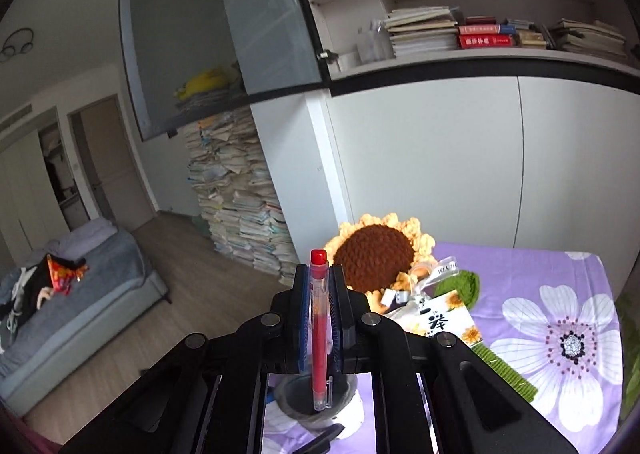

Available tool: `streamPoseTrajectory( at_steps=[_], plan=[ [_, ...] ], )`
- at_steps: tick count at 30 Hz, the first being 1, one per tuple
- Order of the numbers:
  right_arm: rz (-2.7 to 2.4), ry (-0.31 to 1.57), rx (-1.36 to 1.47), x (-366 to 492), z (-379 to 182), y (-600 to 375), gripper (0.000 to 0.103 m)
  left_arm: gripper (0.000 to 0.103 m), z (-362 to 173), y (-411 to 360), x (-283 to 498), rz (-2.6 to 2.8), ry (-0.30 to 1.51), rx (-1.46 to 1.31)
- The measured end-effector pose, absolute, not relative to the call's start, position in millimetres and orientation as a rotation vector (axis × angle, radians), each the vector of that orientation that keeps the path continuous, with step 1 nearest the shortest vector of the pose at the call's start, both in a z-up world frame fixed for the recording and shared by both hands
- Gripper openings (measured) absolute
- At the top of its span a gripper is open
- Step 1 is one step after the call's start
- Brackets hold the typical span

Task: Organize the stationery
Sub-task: 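Lower the red pen into the cup and open the right tool, then grasp the green highlighter with the right tool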

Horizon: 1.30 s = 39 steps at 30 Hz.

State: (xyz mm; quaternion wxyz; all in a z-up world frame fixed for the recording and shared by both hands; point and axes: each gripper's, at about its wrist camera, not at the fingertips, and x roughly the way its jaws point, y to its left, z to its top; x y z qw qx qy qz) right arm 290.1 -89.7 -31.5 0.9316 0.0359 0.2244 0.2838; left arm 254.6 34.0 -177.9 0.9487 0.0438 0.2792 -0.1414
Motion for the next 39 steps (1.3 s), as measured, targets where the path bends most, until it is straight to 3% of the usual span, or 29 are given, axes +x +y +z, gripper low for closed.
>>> streamPoseTrajectory(
  at_steps=[16, 27, 34, 39],
  plan=[
    [0.568, 0.678, 0.043, 304, -95, -91, 0.01, 0.067, -180, 33, 257, -0.294, 0.579, 0.086],
    [0.485, 0.685, 0.062, 286, -84, -136, 0.011, 0.067, -181, 33, 257, -0.294, 0.579, 0.085],
    [0.191, 0.999, 0.079, 318, -144, -190, 0.011, 0.067, -180, 33, 257, -0.294, 0.58, 0.085],
    [0.156, 1.072, 0.144, 333, -172, -208, 0.011, 0.067, -181, 34, 257, -0.293, 0.584, 0.084]
  ],
)
